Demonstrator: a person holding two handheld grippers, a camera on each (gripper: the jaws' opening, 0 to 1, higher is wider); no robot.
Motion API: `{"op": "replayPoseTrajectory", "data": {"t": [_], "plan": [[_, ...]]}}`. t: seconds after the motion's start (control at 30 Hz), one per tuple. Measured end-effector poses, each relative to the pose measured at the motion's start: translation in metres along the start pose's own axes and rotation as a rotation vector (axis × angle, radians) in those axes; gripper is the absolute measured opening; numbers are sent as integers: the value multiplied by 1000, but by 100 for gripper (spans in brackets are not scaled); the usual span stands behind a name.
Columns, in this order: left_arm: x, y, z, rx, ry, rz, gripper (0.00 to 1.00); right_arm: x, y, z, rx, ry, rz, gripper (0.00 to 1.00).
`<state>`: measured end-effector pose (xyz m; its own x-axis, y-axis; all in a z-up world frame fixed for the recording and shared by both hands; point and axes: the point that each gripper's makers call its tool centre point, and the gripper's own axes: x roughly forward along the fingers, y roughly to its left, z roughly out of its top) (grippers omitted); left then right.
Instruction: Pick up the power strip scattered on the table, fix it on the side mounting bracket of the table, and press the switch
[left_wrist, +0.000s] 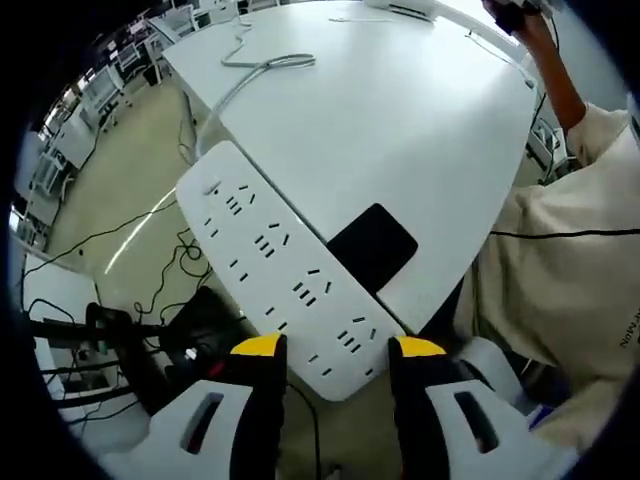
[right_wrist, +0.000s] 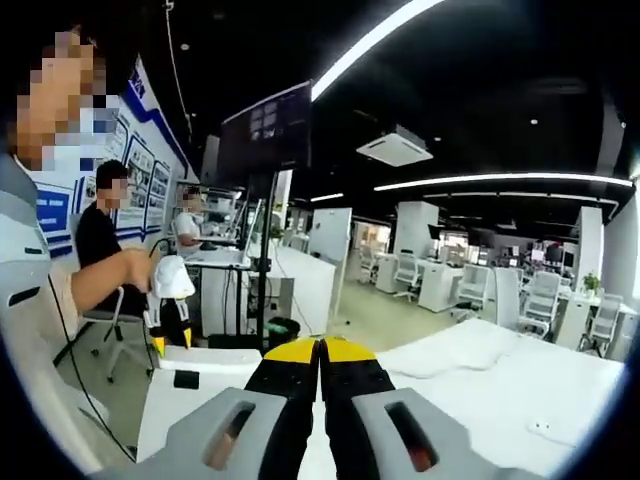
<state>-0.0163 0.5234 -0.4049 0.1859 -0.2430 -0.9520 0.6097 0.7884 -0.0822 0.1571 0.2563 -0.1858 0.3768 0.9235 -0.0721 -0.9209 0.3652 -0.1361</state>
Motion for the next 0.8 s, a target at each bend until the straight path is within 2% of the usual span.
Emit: {"op": "replayPoseTrajectory", "data": {"t": [0.13,0.33,0.8], "plan": [[0,1,0,0,11,-7,45,13,-5,0,13,1,10,0],[0,1,0,2,28,-4,45,32,-1,8,-4,9,40,0],[-1,1,-1,-7,-21,-4,45,81,9,16,-50,58,103,0]]}}
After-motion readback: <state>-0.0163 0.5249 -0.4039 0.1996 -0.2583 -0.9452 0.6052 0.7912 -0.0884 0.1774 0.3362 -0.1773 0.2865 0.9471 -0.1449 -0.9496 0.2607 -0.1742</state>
